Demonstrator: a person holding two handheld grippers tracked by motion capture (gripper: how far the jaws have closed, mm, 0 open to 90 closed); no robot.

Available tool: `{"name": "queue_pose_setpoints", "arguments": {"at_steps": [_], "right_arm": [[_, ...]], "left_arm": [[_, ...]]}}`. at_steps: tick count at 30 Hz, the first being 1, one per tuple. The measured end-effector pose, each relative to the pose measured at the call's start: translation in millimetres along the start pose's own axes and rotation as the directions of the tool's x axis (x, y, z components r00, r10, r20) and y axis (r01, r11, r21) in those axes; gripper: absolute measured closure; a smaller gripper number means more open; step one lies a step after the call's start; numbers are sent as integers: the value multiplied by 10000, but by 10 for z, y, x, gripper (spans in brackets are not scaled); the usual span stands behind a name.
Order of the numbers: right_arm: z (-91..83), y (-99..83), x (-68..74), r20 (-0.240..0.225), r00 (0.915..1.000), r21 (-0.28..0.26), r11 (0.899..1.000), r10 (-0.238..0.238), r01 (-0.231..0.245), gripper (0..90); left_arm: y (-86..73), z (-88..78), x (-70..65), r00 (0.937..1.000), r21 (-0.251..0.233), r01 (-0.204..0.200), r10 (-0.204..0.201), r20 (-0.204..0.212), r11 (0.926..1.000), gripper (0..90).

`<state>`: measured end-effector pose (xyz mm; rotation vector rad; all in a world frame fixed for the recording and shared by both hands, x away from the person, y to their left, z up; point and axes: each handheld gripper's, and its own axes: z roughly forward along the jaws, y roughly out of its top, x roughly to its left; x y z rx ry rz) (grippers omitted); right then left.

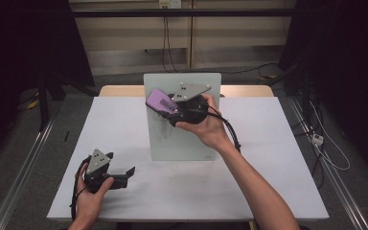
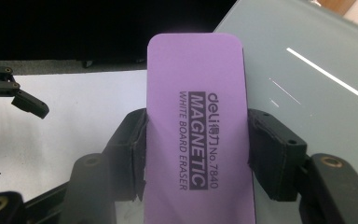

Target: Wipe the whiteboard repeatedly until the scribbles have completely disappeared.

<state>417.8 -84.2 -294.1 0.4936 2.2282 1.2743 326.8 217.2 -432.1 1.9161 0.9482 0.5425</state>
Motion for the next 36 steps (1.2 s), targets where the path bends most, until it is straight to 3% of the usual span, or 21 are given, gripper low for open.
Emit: {"name": "queue_pose_setpoints", "arguments": {"at_steps": [13,18,25,27,30,36], "right_arm": [[93,-185,158,-514,9986,607,9980,-126,157,418],[107,-162,161,-560,9984,745,9971,-100,141,418],[67,-44,69,-337,9994,339,9994,4,7,418],[17,38,-1,-69,10000,42,10000,62,-61,418],[-21,87,-86,-48,9996,-241,9993,272,-273,418],[23,58,-17,4,10000,-86,9999,59,-59,418]], "left_arm": [[0,5,-5,10000,48,-25,25,19,10000,51],[-2,15,-8,10000,61,-41,41,72,10000,51],[-3,11,-5,10000,71,-47,47,60,10000,51],[-2,4,-2,10000,54,-77,77,40,10000,51],[-4,-2,1,10000,45,-63,63,29,10000,51],[-2,5,-12,10000,64,-37,36,49,10000,51]]}}
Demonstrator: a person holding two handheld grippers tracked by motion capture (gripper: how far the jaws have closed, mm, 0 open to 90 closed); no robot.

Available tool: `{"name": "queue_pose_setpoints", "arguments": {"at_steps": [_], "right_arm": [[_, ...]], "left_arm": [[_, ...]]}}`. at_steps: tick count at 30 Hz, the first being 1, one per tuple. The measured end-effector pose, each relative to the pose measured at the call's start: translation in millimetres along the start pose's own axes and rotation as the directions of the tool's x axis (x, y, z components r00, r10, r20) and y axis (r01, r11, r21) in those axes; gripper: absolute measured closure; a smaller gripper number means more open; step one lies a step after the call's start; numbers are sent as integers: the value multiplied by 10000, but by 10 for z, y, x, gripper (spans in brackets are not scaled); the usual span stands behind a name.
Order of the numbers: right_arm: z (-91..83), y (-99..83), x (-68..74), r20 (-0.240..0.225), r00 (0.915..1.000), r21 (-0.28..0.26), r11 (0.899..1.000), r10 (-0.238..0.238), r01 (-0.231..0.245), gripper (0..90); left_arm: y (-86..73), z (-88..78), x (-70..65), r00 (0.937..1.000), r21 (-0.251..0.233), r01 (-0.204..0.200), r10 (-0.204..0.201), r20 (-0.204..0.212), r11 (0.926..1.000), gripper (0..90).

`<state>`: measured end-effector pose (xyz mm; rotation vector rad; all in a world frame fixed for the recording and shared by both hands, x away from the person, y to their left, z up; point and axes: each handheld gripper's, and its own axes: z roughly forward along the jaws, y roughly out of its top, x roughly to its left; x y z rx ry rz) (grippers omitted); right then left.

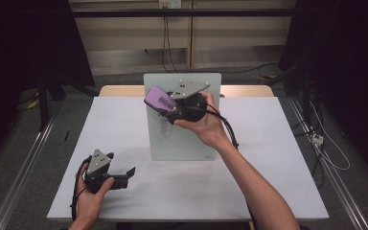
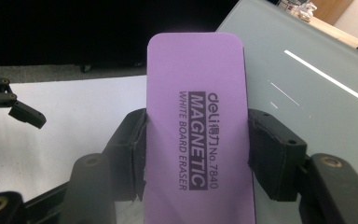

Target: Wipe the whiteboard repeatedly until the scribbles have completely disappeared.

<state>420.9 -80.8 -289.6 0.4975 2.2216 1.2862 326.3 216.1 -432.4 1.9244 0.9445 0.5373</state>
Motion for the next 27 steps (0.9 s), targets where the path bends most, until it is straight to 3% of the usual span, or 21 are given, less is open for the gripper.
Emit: {"name": "queue_pose_setpoints", "arguments": {"at_steps": [13,27], "right_arm": [[167,-238,245,-576,9982,577,9981,-175,208,418],[316,-308,374,-1188,9926,1119,9930,-255,389,418]], "left_arm": [[1,14,-12,10000,43,-82,81,18,10000,51],[1,7,-4,10000,15,-83,83,17,10000,51]]}}
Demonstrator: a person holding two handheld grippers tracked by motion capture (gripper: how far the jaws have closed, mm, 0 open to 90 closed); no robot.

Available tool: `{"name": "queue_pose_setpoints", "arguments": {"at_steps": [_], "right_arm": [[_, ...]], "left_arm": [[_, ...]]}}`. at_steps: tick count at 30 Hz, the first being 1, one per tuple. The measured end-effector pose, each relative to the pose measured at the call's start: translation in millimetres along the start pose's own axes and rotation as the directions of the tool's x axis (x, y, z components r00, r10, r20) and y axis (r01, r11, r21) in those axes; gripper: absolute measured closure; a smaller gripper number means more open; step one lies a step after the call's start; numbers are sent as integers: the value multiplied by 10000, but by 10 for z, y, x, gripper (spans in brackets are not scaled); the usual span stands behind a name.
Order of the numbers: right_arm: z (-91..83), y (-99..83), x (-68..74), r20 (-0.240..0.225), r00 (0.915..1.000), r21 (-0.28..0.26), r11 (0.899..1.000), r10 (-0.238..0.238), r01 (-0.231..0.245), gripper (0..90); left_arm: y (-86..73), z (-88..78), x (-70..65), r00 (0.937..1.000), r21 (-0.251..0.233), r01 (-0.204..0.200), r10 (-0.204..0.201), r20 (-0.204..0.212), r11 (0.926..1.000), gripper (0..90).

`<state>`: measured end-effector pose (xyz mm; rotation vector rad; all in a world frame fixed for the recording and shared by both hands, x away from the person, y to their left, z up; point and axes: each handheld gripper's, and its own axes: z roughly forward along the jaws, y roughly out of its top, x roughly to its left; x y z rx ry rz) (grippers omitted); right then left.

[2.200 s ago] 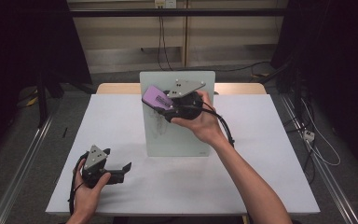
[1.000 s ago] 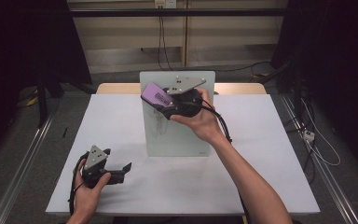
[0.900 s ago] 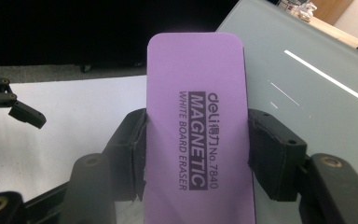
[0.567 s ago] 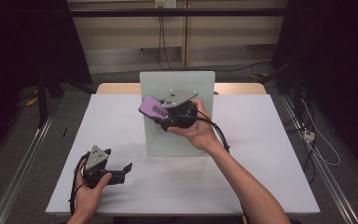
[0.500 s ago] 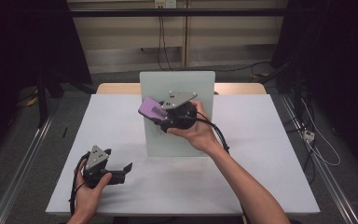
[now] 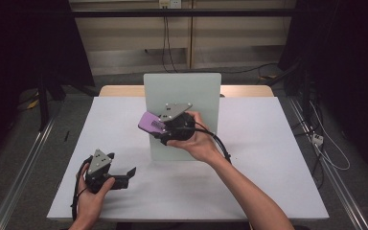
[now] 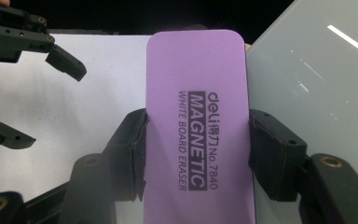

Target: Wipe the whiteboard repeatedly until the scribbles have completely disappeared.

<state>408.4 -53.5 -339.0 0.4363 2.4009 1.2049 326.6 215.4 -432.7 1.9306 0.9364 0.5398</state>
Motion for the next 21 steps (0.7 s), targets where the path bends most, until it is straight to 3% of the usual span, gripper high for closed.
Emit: {"name": "queue_pose_setpoints", "arguments": {"at_steps": [6,18,21], "right_arm": [[-45,-6,-11,89,9999,56,10000,-60,59,418],[-467,-17,-281,1006,9936,-724,9964,513,-441,418],[-488,-110,-263,1036,9929,-721,9961,589,-516,418]], "left_arm": [[-6,-8,9,10000,-5,51,-51,-11,10000,51],[-4,2,2,10000,31,69,-69,3,10000,51],[-4,10,0,10000,-28,71,-71,25,10000,51]]}}
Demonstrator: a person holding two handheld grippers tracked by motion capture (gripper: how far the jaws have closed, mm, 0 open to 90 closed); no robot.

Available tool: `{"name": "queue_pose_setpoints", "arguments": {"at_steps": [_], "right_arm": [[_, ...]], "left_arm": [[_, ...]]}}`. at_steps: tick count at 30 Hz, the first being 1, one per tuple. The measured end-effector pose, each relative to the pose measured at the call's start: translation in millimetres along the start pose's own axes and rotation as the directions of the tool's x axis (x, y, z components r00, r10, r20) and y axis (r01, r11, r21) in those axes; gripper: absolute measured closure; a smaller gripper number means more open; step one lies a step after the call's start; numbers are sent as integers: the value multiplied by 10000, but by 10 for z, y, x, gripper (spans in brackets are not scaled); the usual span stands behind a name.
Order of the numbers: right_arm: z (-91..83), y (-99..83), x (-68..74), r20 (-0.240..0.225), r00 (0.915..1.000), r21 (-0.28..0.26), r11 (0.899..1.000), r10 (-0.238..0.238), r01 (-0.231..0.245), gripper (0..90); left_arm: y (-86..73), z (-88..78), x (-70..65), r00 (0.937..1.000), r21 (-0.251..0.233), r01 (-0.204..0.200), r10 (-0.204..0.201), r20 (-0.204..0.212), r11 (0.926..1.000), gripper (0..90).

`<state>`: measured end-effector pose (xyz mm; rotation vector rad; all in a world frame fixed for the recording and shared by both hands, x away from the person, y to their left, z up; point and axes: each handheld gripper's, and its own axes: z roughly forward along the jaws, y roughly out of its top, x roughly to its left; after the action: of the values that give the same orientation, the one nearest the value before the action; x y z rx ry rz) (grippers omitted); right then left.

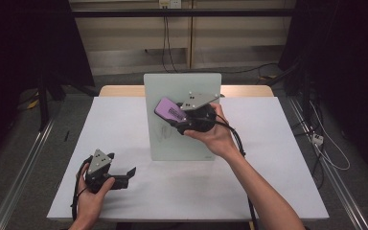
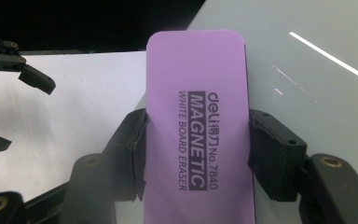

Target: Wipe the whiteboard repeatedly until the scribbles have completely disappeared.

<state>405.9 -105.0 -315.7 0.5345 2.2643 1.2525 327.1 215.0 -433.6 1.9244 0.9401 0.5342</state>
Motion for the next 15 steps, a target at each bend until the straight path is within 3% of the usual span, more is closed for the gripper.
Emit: {"name": "queue_pose_setpoints", "arguments": {"at_steps": [11,15], "right_arm": [[100,-281,186,-475,9988,709,9974,-103,137,418],[192,-430,316,-858,9962,1272,9915,-163,272,418]], "left_arm": [[3,2,-4,10000,80,-64,64,-12,9999,51],[3,2,0,10000,90,-64,64,-19,9999,51]]}}
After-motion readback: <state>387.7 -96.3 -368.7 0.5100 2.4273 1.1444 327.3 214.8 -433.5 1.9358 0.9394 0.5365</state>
